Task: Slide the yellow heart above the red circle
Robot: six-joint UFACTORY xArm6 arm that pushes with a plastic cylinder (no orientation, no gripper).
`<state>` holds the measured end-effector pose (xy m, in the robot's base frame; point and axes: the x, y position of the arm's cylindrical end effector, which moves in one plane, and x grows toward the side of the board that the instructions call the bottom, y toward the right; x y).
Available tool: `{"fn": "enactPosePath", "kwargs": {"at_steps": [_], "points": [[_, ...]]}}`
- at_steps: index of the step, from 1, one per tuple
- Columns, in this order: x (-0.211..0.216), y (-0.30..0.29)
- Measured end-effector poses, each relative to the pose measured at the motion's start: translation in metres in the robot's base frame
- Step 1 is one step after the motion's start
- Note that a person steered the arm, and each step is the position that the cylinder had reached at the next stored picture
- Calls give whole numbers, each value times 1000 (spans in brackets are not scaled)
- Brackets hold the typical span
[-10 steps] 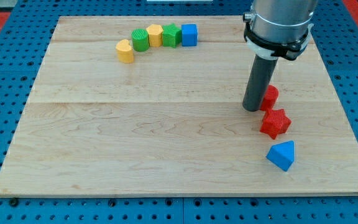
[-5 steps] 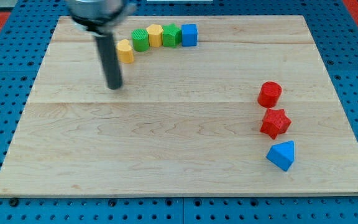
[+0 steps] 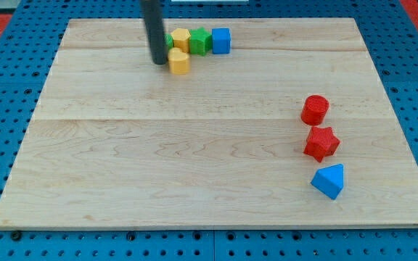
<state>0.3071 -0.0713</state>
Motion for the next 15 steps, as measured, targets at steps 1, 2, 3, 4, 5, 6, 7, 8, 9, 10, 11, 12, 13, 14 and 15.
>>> {"fn": "enactPosePath", "kwargs": {"at_steps": [1,2,3,4,5,6,7,8,9,10,11,12,13,14,15], "points": [[-3,-10],[-7,35],[-7,101],[-11,102],[-21,52],[10,77],[20,133],[25,142],[25,75],[49,109],[50,161],[50,182],[50,183],[50,203],[50,214]]}}
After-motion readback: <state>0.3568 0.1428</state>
